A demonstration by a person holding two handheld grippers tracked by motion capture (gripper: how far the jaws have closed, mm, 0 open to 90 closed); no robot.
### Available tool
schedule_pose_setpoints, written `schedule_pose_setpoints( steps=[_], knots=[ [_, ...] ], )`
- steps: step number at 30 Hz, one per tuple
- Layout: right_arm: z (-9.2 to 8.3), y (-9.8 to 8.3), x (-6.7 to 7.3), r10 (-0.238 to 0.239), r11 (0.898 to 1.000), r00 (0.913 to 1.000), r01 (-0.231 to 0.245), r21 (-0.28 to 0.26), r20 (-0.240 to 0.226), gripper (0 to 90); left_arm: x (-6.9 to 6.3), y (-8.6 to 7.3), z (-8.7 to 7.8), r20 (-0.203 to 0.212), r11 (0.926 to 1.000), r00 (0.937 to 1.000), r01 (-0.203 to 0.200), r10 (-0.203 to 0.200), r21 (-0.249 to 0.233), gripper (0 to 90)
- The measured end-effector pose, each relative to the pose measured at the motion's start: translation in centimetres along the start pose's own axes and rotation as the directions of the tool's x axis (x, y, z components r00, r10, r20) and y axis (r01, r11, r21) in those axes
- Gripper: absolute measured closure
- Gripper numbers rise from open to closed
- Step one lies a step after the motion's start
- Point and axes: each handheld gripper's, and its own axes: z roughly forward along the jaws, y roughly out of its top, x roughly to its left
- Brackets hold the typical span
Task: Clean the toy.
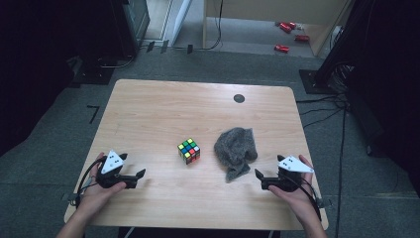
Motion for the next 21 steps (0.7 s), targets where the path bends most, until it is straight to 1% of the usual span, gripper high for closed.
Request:
schedule_pose_setpoints(
  steps=[3, 5, 6, 8, 9, 10, 12, 14, 16, 19, 20, 21],
  knots=[
    [-0.4, -0.7, -0.6, 0.010, 1.000, 0.9998, -0.010, 0.014, 0.016, 0.0, 0.2, -0.7, -0.5, -0.008, 0.9999, 1.0000, 0.005, -0.005, 0.010, 9.5],
    [-0.6, -1.1, -1.0, 0.016, 1.000, 0.9995, -0.016, 0.022, 0.026, 0.0, 0.5, -1.2, -0.8, -0.023, 1.0000, 0.9997, 0.008, -0.008, 0.005, 9.5],
    [-0.7, -1.3, -1.1, 0.018, 0.999, 0.9993, -0.019, 0.026, 0.032, 0.0, 0.7, -1.4, -1.0, -0.031, 0.9999, 0.9994, 0.016, -0.015, 0.007, 9.5],
    [-0.8, -1.7, -1.3, 0.019, 0.999, 0.9989, -0.021, 0.035, 0.044, 0.0, 1.0, -1.9, -1.2, -0.041, 0.9990, 0.9983, 0.042, -0.042, 0.012, 9.5],
    [-0.8, -1.9, -1.4, 0.014, 0.999, 0.9986, -0.016, 0.044, 0.052, 0.0, 1.2, -2.1, -1.2, -0.046, 0.9987, 0.9979, 0.046, -0.045, 0.021, 9.4],
    [-0.8, -2.1, -1.5, 0.011, 0.999, 0.9982, -0.014, 0.053, 0.059, 0.0, 1.2, -2.2, -1.4, -0.049, 0.9986, 0.9977, 0.048, -0.047, 0.020, 9.5],
    [-0.9, -2.5, -1.6, 0.018, 0.998, 0.9978, -0.022, 0.064, 0.065, 0.0, 1.2, -2.3, -1.6, -0.057, 0.9988, 0.9976, 0.040, -0.038, 0.027, 9.4],
    [-1.0, -2.8, -1.8, 0.027, 0.997, 0.9971, -0.033, 0.076, 0.071, 0.0, 1.3, -2.5, -1.6, -0.068, 0.9981, 0.9973, 0.031, -0.027, 0.054, 9.5],
    [-1.1, -3.2, -1.9, 0.040, 0.995, 0.9963, -0.046, 0.084, 0.076, 0.0, 1.4, -2.6, -1.7, -0.077, 0.9971, 0.9965, 0.038, -0.033, 0.065, 9.5],
    [-1.1, -3.8, -2.1, 0.057, 0.992, 0.9935, -0.067, 0.108, 0.098, 0.0, 1.5, -2.6, -1.6, -0.079, 0.9958, 0.9960, 0.048, -0.041, 0.079, 9.5],
    [-1.0, -4.0, -2.3, 0.054, 0.991, 0.9923, -0.067, 0.118, 0.112, 0.4, 1.5, -2.6, -1.6, -0.087, 0.9949, 0.9956, 0.045, -0.037, 0.090, 9.4],
    [-1.1, -4.1, -2.3, 0.065, 0.988, 0.9894, -0.082, 0.134, 0.130, 0.4, 1.4, -2.6, -1.5, -0.096, 0.9933, 0.9949, 0.041, -0.031, 0.108, 9.5]
  ],
)
